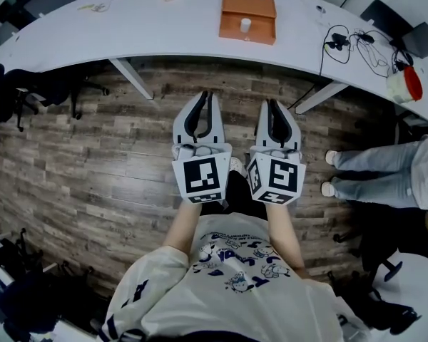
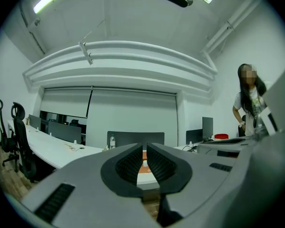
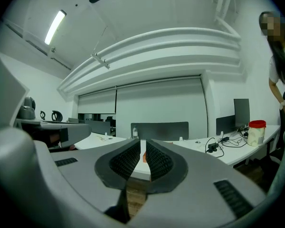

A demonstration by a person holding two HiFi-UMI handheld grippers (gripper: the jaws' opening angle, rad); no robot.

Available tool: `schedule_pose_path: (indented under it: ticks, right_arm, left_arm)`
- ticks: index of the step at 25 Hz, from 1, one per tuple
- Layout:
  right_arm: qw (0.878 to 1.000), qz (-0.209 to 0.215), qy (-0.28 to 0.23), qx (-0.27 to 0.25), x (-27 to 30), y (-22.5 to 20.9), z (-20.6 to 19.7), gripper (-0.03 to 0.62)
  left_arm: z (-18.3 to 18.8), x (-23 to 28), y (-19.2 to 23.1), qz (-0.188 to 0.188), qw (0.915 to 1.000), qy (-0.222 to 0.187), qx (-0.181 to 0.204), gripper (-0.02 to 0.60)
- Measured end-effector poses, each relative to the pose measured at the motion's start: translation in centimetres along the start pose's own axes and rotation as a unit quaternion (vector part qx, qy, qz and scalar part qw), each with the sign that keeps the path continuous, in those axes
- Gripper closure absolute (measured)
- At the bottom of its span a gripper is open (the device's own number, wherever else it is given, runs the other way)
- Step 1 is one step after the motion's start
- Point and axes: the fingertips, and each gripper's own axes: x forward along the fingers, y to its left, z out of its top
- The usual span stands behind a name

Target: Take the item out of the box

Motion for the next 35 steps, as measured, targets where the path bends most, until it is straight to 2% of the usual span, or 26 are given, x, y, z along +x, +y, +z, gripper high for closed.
schedule_pose_path:
  ticks: [20, 35]
  right_arm:
    - [0.999, 0.036, 0.011, -0.002, 14.7, -6.7, 1.8, 0.54]
    - [0.998, 0.061, 0.027, 0.013, 20.5, -10.0, 0.5, 0.54]
  left_arm:
    - [0.7, 14.9, -0.1, 0.039, 0.9992, 0.01, 0.002, 0.543]
    - [-0.6, 21.3, -1.2, 0.053, 0.9982, 0.026, 0.0, 0.543]
